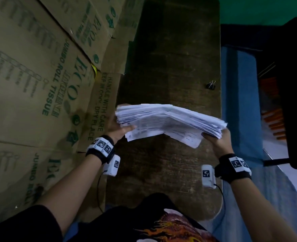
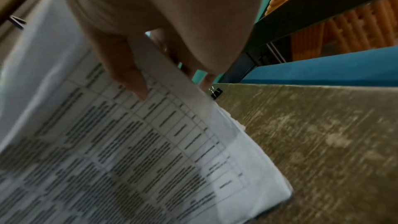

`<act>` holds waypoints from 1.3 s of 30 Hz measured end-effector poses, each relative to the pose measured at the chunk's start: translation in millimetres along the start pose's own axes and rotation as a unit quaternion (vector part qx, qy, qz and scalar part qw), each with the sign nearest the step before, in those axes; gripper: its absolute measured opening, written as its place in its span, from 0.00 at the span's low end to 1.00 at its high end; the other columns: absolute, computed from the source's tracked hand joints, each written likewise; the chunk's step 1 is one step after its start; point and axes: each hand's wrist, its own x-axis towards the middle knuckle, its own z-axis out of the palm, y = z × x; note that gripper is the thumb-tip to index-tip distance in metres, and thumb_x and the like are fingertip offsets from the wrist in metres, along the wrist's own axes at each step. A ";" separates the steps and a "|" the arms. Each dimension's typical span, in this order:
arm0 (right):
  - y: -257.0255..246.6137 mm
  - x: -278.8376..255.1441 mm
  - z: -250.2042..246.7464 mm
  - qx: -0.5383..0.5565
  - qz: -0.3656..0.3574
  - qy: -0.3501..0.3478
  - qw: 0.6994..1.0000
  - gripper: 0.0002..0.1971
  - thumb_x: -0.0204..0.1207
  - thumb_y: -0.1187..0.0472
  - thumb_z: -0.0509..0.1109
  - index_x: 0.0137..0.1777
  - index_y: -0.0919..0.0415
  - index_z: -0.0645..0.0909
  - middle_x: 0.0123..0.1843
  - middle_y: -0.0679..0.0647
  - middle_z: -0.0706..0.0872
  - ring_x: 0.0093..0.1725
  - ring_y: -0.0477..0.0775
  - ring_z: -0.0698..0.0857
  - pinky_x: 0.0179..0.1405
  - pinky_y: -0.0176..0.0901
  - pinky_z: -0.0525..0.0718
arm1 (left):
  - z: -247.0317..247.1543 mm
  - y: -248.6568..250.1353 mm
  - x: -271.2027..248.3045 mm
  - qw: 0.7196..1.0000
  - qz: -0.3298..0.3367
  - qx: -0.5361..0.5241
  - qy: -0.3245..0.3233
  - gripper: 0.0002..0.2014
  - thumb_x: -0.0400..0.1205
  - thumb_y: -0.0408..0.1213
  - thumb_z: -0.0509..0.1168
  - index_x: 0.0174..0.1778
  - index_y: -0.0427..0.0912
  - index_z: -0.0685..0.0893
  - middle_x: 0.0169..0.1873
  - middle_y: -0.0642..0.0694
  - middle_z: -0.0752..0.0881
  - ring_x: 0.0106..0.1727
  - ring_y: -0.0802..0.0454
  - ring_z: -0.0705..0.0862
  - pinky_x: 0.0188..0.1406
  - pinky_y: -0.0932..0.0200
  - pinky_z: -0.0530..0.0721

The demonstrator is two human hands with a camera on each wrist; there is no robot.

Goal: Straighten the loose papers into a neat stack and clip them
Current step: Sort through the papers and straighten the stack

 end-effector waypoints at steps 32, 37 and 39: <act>-195.5 43.5 37.6 -0.322 -0.224 -0.123 0.912 0.12 0.66 0.58 0.81 0.48 0.44 0.91 0.40 0.42 0.92 0.41 0.43 0.88 0.42 0.49 0.86 | 57.7 145.7 5.9 0.976 0.144 -0.053 -0.152 0.23 0.68 0.31 0.81 0.57 0.50 0.85 0.51 0.53 0.88 0.56 0.60 0.87 0.57 0.54 0.85; -186.2 34.4 16.5 -0.513 -0.133 -0.120 0.840 0.18 0.68 0.52 0.75 0.59 0.38 0.84 0.50 0.46 0.90 0.52 0.56 0.87 0.50 0.50 0.82 | 54.3 138.8 3.6 0.989 0.076 -0.124 -0.030 0.09 0.71 0.26 0.76 0.37 0.46 0.88 0.32 0.54 0.90 0.35 0.63 0.89 0.38 0.63 0.85; -170.2 33.1 -6.5 -0.528 -0.077 -0.089 0.841 0.12 0.67 0.54 0.78 0.51 0.47 0.87 0.43 0.50 0.89 0.47 0.57 0.87 0.46 0.49 0.83 | 48.1 125.3 6.7 0.988 0.056 -0.142 0.001 0.11 0.70 0.26 0.77 0.38 0.48 0.89 0.34 0.55 0.91 0.40 0.60 0.90 0.42 0.61 0.86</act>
